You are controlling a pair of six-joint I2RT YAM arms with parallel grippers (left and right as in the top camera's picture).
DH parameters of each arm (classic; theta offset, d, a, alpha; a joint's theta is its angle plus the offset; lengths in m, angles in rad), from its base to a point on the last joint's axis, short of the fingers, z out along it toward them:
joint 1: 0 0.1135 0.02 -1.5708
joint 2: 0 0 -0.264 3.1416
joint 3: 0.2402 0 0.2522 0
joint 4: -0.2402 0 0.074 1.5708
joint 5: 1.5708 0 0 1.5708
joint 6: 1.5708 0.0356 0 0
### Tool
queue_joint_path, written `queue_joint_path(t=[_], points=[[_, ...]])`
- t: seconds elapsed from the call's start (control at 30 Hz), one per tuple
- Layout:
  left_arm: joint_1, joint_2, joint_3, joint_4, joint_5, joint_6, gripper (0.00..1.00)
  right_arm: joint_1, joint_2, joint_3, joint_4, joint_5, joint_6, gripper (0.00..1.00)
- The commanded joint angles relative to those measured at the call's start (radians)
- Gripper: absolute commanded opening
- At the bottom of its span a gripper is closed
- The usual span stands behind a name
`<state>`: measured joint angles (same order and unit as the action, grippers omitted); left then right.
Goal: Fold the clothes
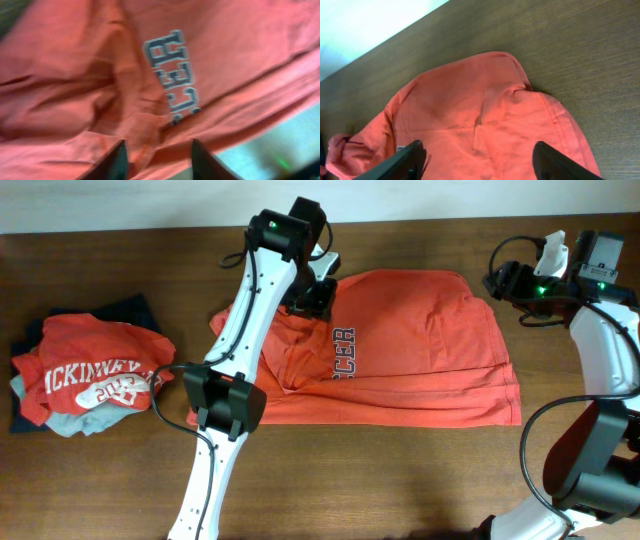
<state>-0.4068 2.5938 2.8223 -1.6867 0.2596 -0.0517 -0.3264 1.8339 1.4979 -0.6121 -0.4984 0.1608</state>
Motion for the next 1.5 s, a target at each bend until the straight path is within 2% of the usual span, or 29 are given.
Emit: queue_joint_path(t=[0.0, 0.1, 0.2, 0.33, 0.47, 0.5, 0.6, 0.73, 0.83, 0.87, 0.93, 1.0, 1.17, 1.37, 1.47], points=[[0.023, -0.028, -0.008, -0.002, -0.119, 0.015, 0.49, 0.006, 0.005, 0.016, 0.000, -0.010, 0.005, 0.77], [0.054, -0.071, -0.008, -0.002, -0.156, 0.026, 0.52, 0.006, 0.005, 0.016, -0.005, -0.010, 0.005, 0.77], [0.134, -0.188, -0.008, -0.002, -0.306, 0.025, 0.60, 0.009, 0.006, 0.016, -0.028, -0.013, 0.005, 0.77], [0.254, -0.319, -0.008, -0.002, -0.389, 0.021, 0.60, 0.030, 0.006, 0.016, -0.056, -0.017, 0.040, 0.77], [0.370, -0.407, -0.048, -0.002, -0.345, 0.003, 0.58, 0.045, 0.005, 0.018, -0.069, -0.017, 0.039, 0.77], [0.387, -0.435, -0.069, -0.002, -0.294, 0.039, 0.53, 0.045, 0.005, 0.018, -0.064, -0.016, 0.038, 0.77], [0.397, -0.517, -0.115, -0.002, -0.256, 0.103, 0.53, 0.045, 0.005, 0.018, -0.053, -0.013, 0.038, 0.77], [0.398, -0.665, -0.258, -0.002, -0.267, 0.092, 0.71, 0.045, 0.005, 0.018, -0.054, -0.013, 0.038, 0.77], [0.397, -0.799, -0.559, 0.005, -0.300, 0.035, 0.72, 0.045, 0.005, 0.018, -0.053, -0.013, 0.039, 0.78], [0.396, -0.816, -0.650, 0.028, -0.266, 0.028, 0.72, 0.045, 0.005, 0.018, -0.052, -0.013, 0.039, 0.78], [0.377, -0.825, -0.848, 0.142, -0.104, 0.037, 0.72, 0.045, 0.005, 0.018, -0.045, -0.013, 0.039, 0.78], [0.334, -0.825, -1.035, 0.314, 0.026, 0.090, 0.72, 0.045, 0.005, 0.018, -0.042, -0.013, 0.058, 0.77], [0.175, -0.790, -1.383, 0.682, 0.037, 0.090, 0.72, 0.045, 0.005, 0.018, -0.072, -0.011, 0.177, 0.72], [0.077, -0.655, -1.425, 0.757, 0.011, 0.091, 0.70, 0.048, 0.005, 0.017, -0.061, -0.047, 0.192, 0.74], [0.058, -0.579, -1.425, 0.779, -0.021, 0.091, 0.55, 0.048, 0.005, 0.017, -0.064, -0.047, 0.192, 0.74]])
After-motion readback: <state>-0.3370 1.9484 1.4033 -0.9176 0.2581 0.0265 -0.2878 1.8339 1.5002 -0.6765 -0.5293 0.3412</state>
